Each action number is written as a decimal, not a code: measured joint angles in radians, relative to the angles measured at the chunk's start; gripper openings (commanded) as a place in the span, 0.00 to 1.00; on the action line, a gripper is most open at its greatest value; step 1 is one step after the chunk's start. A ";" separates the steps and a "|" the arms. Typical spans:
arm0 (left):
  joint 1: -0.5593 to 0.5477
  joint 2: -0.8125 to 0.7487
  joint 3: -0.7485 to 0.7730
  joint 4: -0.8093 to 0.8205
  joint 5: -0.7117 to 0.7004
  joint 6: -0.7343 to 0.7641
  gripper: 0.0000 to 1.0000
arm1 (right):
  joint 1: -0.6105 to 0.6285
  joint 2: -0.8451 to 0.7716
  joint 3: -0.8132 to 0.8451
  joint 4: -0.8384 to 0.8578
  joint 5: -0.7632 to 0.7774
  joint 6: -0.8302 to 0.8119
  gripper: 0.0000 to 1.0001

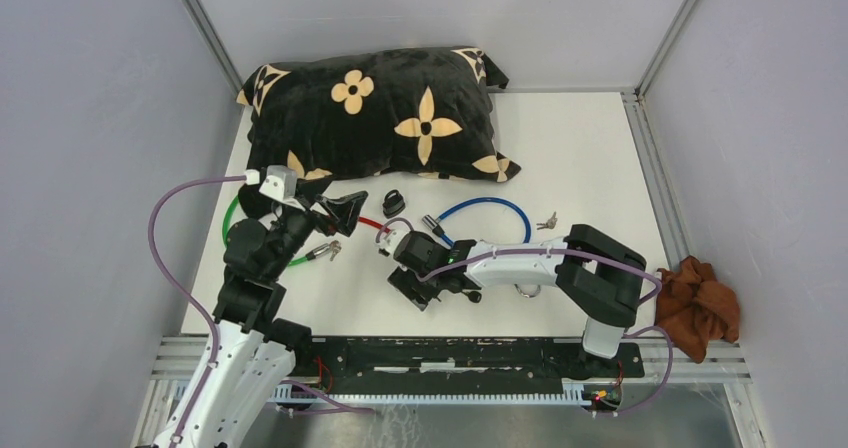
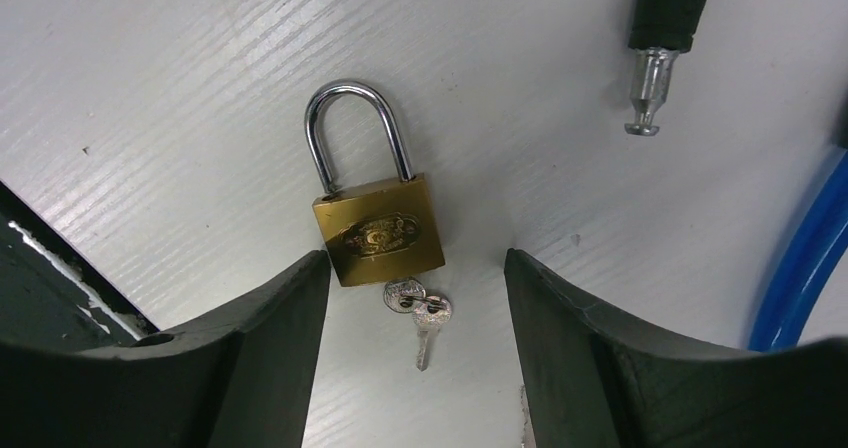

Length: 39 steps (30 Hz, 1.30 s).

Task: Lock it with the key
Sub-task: Pick up the lock from the center of the board.

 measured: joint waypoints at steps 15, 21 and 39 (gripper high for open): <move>0.007 0.011 -0.013 0.012 0.040 -0.016 0.97 | -0.063 0.006 0.001 0.031 -0.164 -0.235 0.60; 0.011 0.018 -0.018 0.019 0.051 -0.018 0.96 | -0.074 0.011 0.000 0.050 -0.212 -0.288 0.30; 0.018 0.102 -0.104 0.086 0.263 -0.126 0.74 | -0.118 -0.293 -0.250 0.141 -0.267 -0.384 0.00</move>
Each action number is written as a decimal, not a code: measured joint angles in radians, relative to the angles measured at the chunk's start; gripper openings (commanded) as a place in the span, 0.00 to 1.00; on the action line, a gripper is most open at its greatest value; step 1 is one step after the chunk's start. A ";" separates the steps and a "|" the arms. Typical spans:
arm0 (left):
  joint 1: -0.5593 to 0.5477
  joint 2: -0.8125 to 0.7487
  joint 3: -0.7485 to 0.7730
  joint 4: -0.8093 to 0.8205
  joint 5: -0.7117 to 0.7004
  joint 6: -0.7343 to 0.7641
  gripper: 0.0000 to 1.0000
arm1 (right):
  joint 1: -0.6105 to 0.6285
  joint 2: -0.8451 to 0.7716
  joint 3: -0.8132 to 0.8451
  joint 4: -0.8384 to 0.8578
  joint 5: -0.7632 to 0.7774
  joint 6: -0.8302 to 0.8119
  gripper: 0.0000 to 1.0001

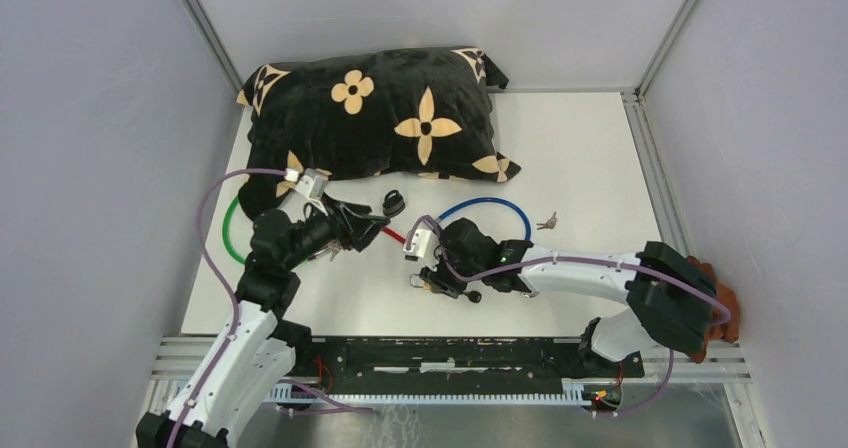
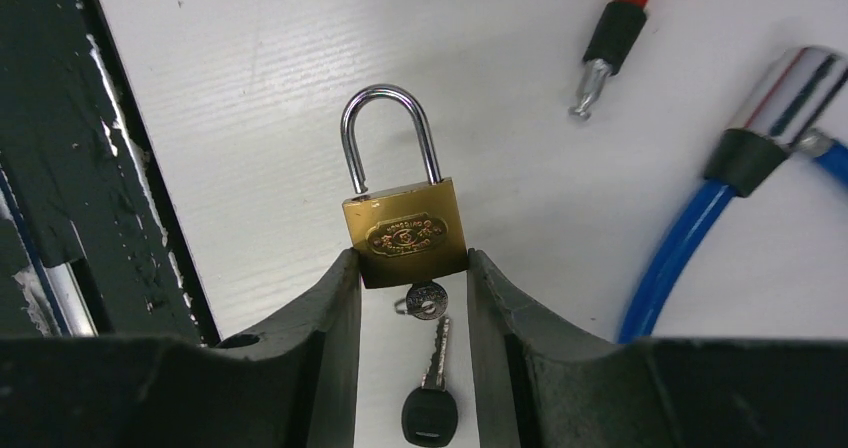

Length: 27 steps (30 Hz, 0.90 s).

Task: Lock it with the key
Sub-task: Pick up the lock from the center of the board, then lock the lock.

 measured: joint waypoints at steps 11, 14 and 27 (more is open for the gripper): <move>-0.057 0.175 -0.152 0.076 0.312 -0.180 0.81 | 0.006 -0.259 -0.089 0.234 0.078 -0.123 0.00; -0.063 0.189 -0.147 0.092 0.345 -0.180 0.67 | 0.016 -0.276 -0.087 0.279 0.081 -0.159 0.00; -0.065 0.208 -0.121 0.128 0.368 -0.188 0.41 | 0.035 -0.275 -0.064 0.285 0.087 -0.228 0.00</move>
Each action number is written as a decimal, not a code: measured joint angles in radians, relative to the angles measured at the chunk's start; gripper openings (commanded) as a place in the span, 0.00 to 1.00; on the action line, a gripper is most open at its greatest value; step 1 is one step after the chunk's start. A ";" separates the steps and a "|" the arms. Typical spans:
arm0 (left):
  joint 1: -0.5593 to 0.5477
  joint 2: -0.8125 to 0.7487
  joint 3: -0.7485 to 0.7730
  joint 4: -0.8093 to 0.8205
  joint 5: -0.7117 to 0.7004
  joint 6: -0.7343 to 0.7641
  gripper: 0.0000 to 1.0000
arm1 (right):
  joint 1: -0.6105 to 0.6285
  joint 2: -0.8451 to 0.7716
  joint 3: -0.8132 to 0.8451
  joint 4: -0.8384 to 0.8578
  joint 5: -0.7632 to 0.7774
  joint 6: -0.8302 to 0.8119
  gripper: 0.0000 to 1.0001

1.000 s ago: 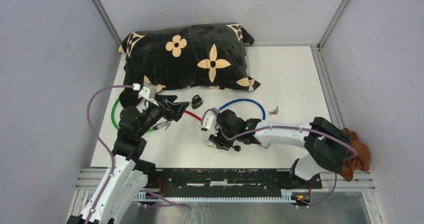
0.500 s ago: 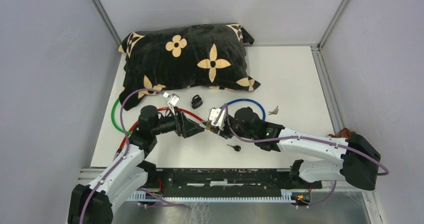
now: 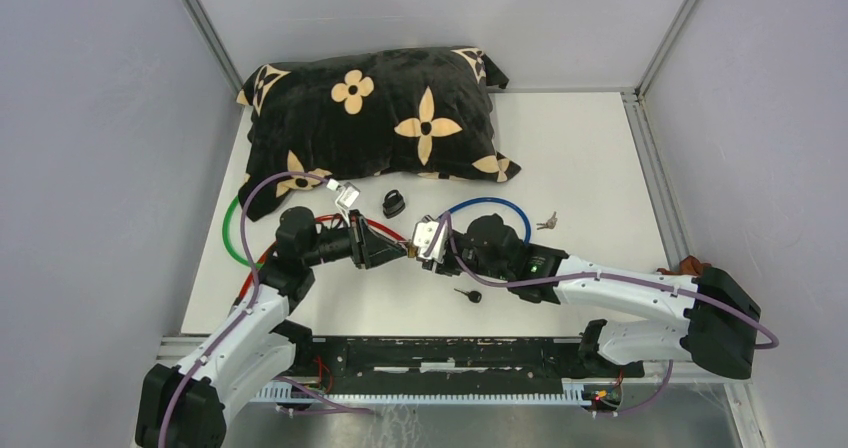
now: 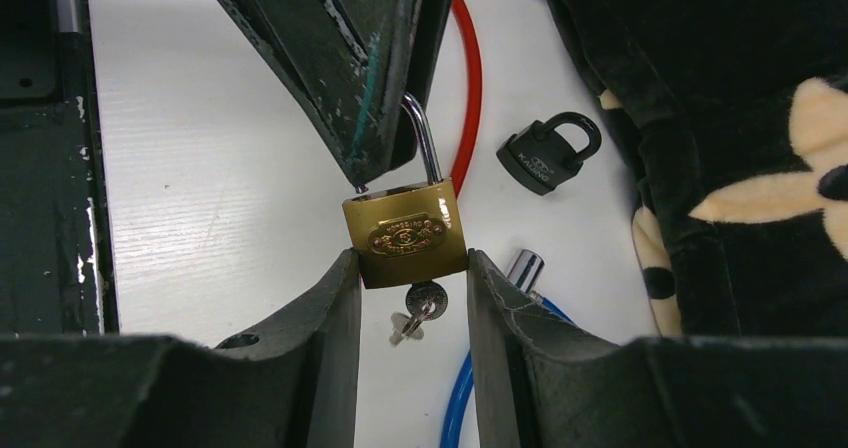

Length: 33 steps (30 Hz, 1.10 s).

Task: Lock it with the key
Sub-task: Lock the lock.

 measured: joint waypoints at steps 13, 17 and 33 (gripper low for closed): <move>-0.010 -0.006 0.000 0.031 -0.012 -0.032 0.02 | 0.023 0.004 0.019 -0.011 0.008 -0.026 0.83; -0.010 -0.042 0.010 0.059 -0.017 -0.008 0.02 | -0.017 -0.017 0.016 -0.007 -0.064 -0.006 0.98; -0.010 -0.114 0.059 0.260 0.055 0.056 0.02 | -0.269 -0.040 -0.107 0.446 -0.668 0.449 0.77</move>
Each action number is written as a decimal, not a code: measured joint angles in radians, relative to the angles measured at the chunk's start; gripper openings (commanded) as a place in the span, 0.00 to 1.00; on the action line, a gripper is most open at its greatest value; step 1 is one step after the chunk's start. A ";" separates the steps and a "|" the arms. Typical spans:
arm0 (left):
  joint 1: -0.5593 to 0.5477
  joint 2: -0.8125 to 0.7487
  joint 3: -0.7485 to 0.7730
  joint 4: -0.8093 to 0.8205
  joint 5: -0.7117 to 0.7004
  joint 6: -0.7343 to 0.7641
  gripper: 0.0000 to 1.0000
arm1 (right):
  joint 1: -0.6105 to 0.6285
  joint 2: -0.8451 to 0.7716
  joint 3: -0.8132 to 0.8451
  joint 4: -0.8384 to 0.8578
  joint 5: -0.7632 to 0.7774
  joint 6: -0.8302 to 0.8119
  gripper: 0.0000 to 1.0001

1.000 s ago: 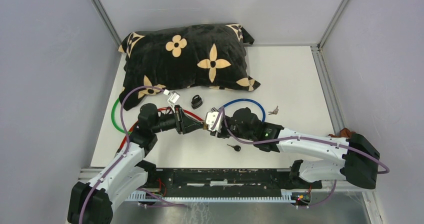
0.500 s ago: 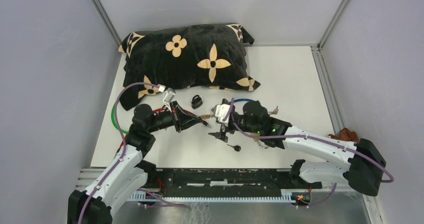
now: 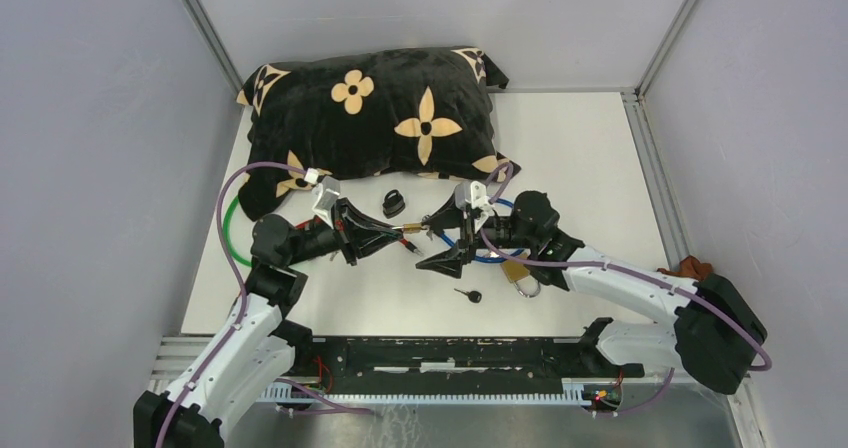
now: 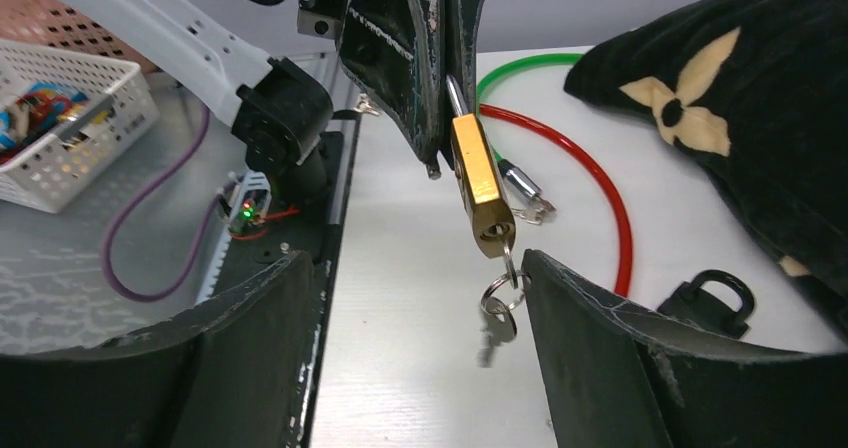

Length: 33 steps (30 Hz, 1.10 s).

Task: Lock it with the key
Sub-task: Lock the lock.

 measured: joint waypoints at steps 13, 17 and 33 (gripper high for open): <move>0.000 -0.007 0.000 0.024 0.002 -0.015 0.02 | -0.006 0.130 0.020 0.259 -0.064 0.246 0.78; 0.000 -0.007 0.000 0.028 0.002 -0.018 0.02 | -0.014 0.134 0.023 0.286 -0.056 0.264 0.57; 0.000 -0.011 -0.001 0.046 0.026 -0.022 0.02 | -0.022 0.174 0.061 0.350 -0.064 0.330 0.00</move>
